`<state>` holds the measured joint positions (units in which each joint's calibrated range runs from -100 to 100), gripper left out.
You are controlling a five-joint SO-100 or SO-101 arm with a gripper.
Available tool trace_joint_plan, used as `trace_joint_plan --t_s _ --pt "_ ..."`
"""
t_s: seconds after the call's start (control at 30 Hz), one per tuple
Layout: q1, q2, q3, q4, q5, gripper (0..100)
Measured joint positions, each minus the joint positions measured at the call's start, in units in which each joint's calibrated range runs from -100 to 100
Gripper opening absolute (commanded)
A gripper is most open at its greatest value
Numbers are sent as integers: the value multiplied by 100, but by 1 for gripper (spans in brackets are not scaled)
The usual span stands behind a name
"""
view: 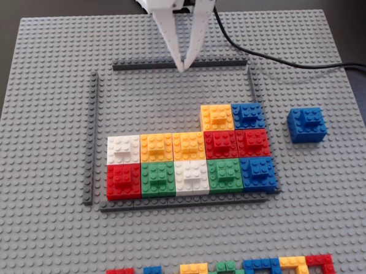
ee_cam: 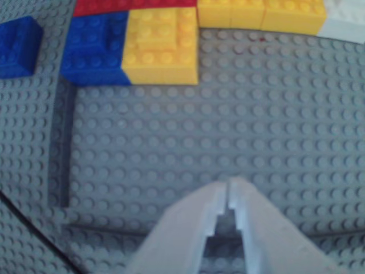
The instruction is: Grab the cube and place it into the grid
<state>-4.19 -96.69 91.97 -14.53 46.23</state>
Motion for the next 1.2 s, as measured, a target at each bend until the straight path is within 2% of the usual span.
trace_joint_plan --t_s 0.3,0.73,1.2 --pt "-335 848 -1633 420 -186 0" --pt "-1043 3715 -4775 1133 -884 0" --pt "-1939 6039 -7017 1289 -1333 0"
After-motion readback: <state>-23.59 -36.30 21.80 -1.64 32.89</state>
